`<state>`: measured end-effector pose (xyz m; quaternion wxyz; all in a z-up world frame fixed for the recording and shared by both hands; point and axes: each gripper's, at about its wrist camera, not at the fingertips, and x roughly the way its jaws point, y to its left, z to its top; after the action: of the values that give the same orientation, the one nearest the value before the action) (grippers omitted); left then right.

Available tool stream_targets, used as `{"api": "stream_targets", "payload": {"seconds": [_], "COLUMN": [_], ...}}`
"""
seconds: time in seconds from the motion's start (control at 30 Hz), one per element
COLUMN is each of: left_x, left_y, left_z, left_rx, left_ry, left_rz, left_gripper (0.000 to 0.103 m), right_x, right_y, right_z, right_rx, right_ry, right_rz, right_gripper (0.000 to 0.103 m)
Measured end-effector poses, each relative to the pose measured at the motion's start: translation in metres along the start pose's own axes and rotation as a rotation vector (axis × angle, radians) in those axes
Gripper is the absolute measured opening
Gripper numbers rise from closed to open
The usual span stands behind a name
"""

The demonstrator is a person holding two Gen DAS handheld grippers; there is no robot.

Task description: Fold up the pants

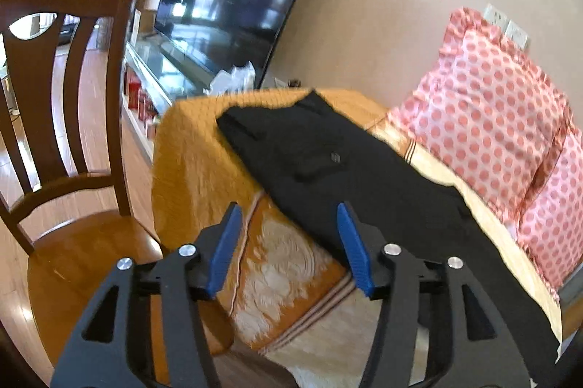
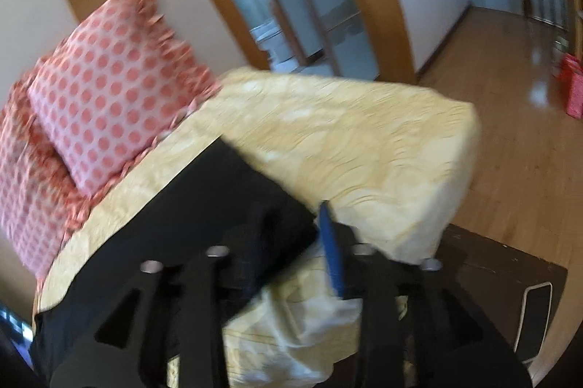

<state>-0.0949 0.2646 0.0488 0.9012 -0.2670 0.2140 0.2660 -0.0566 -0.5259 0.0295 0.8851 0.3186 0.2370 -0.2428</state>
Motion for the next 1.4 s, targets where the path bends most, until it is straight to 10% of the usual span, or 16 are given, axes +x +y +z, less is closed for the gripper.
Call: {"api": "stream_targets", "payload": {"seconds": [0.2, 0.53, 0.63, 0.77, 0.87, 1.0, 1.17, 1.4], "left_x": [-0.006, 0.031, 0.042, 0.047, 0.067, 0.097, 0.069, 0.047], "left_y": [-0.035, -0.060, -0.058, -0.053, -0.041, 0.005, -0.023, -0.018], "left_z": [0.005, -0.016, -0.021, -0.028, -0.034, -0.042, -0.037, -0.024], "left_rx": [0.144, 0.232, 0.227, 0.233, 0.153, -0.213, 0.002, 0.064], "left_ry": [-0.083, 0.068, 0.110, 0.119, 0.243, 0.405, 0.253, 0.185], "left_rz": [-0.073, -0.128, -0.115, -0.096, -0.119, -0.315, -0.218, -0.201], "left_gripper": [0.078, 0.080, 0.083, 0.089, 0.093, 0.094, 0.088, 0.088], "right_x": [0.002, 0.010, 0.021, 0.015, -0.006, -0.025, -0.038, -0.011], "right_y": [-0.020, 0.010, 0.009, 0.024, 0.079, 0.171, 0.309, 0.384], "right_z": [0.001, -0.021, -0.021, -0.020, -0.016, -0.029, -0.111, -0.262], "right_rx": [0.148, 0.139, 0.135, 0.090, -0.041, -0.193, -0.455, -0.695], "right_ry": [0.054, 0.128, 0.123, 0.063, -0.014, 0.004, 0.185, 0.522], "right_rz": [0.083, 0.190, 0.174, 0.167, 0.263, 0.494, 0.804, 0.846], "right_gripper": [0.046, 0.045, 0.015, 0.007, 0.007, 0.007, 0.007, 0.007]}}
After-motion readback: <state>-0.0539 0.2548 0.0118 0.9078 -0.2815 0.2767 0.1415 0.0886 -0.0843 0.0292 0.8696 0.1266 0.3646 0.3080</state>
